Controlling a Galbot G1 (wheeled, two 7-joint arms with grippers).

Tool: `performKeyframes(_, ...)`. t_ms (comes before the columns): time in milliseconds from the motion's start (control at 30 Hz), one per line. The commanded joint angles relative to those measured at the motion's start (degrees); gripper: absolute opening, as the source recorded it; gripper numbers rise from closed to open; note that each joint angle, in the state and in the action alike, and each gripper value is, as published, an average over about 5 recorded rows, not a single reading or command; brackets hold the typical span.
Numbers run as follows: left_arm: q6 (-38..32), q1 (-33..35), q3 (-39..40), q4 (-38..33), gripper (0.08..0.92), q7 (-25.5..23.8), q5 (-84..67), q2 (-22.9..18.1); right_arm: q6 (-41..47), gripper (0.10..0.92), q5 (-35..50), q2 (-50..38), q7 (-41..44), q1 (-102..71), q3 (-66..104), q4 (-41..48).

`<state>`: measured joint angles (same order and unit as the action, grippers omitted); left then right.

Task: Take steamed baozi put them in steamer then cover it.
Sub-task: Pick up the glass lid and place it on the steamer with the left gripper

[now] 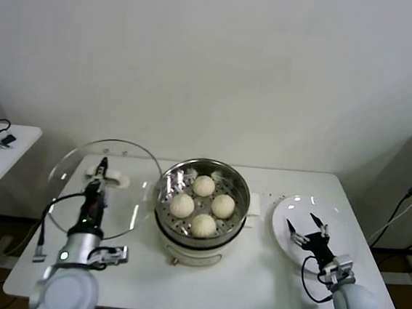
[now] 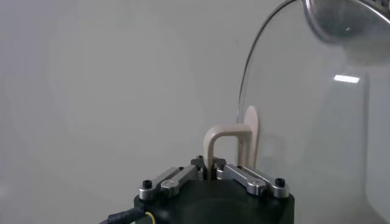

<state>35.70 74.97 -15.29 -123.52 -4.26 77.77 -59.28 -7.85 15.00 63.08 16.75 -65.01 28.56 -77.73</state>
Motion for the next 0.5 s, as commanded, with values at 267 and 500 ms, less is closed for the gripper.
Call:
performKeyframes(267, 9.30, -23.40, 24.53, 7.56, 0.152, -20.51, 14.27, -13.94, -0.04, 0.823, -0.92, 0.37, -0.16, 1.39, 0.22, 0.96)
performKeyframes(500, 9.30, -24.05, 27.06, 14.48, 0.152, -19.05, 17.32, -22.36, -0.02, 0.823, -1.31, 0.62, -0.19, 1.29, 0.72, 0.75)
